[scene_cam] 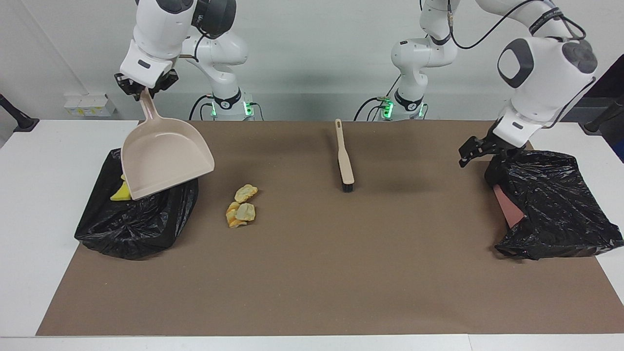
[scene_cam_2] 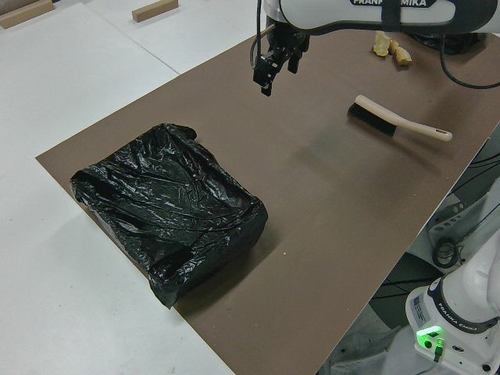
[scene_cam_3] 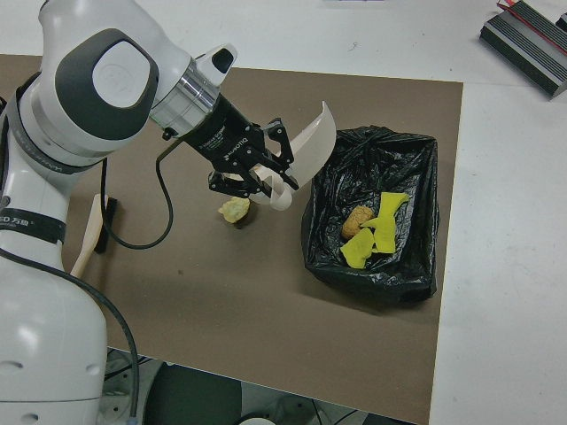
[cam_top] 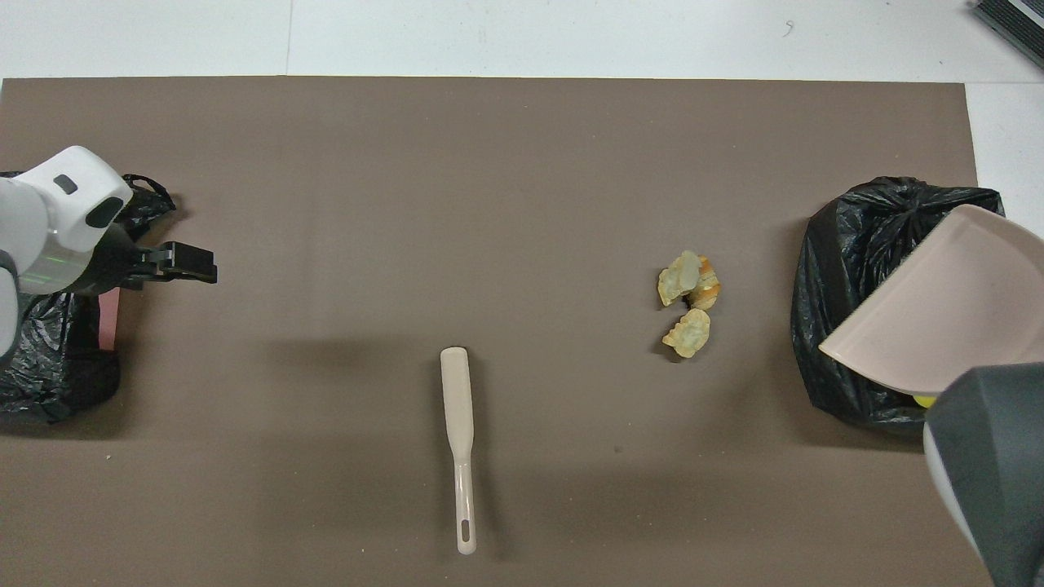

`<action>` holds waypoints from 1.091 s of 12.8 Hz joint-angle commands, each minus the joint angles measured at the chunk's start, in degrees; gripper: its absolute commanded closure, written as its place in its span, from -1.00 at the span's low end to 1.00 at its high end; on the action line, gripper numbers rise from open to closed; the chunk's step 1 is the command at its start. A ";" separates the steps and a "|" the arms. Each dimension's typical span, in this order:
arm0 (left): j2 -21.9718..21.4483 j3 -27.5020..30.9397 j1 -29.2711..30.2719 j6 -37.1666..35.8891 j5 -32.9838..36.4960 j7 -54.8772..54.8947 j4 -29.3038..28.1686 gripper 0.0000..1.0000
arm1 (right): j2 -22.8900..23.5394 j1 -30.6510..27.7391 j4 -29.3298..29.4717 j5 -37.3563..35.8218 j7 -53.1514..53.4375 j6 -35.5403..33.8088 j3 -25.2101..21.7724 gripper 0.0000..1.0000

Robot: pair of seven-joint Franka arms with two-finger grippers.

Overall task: Sweep and dump trash in bin
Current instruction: 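Tip the dustpan over the black bag with the right gripper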

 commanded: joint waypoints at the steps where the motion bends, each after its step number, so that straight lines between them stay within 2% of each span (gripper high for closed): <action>1: 1.21 -0.68 0.45 -6.78 3.62 -0.72 6.94 -1.00 | 1.81 1.52 0.72 6.35 16.79 2.16 0.35 1.00; 3: 1.30 -0.68 -0.51 -7.41 5.92 -3.71 8.36 -1.00 | 4.62 5.20 0.81 9.27 23.96 5.40 0.35 1.00; 5: 1.04 -0.68 -0.52 -9.51 6.10 -3.29 10.11 -1.00 | 6.91 6.18 0.81 15.05 29.15 11.37 0.35 1.00; 7: -0.10 -0.95 -0.52 -10.49 5.75 -2.85 9.95 -1.00 | 8.84 7.75 0.81 17.45 32.14 16.04 0.53 1.00; 9: -1.33 -0.95 -0.60 -10.75 5.75 -2.23 8.90 -1.00 | 13.31 12.40 0.90 17.72 39.50 19.99 0.53 1.00; 12: -2.21 -0.95 -0.52 -12.15 5.75 -2.14 8.89 -1.00 | 19.82 16.54 1.42 18.07 48.93 30.27 0.53 1.00; 14: -2.22 -0.95 -0.52 -12.43 5.75 -2.05 8.89 -1.00 | 25.96 19.44 6.75 17.98 55.41 32.66 0.53 1.00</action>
